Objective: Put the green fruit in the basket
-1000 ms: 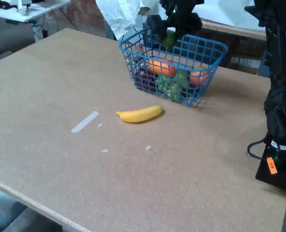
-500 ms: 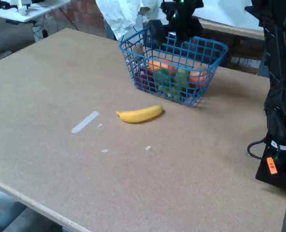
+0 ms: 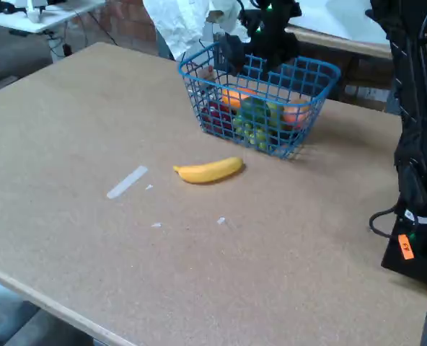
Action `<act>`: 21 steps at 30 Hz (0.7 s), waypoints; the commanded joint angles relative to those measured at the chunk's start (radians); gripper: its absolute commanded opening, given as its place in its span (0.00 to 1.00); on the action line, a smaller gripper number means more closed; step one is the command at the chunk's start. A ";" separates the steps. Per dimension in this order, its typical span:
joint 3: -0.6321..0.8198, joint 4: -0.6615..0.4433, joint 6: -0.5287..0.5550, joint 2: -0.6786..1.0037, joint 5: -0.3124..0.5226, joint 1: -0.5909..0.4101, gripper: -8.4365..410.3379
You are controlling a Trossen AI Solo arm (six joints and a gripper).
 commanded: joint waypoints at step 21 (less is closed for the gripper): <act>0.000 -0.057 -0.022 -0.230 -0.001 0.009 0.96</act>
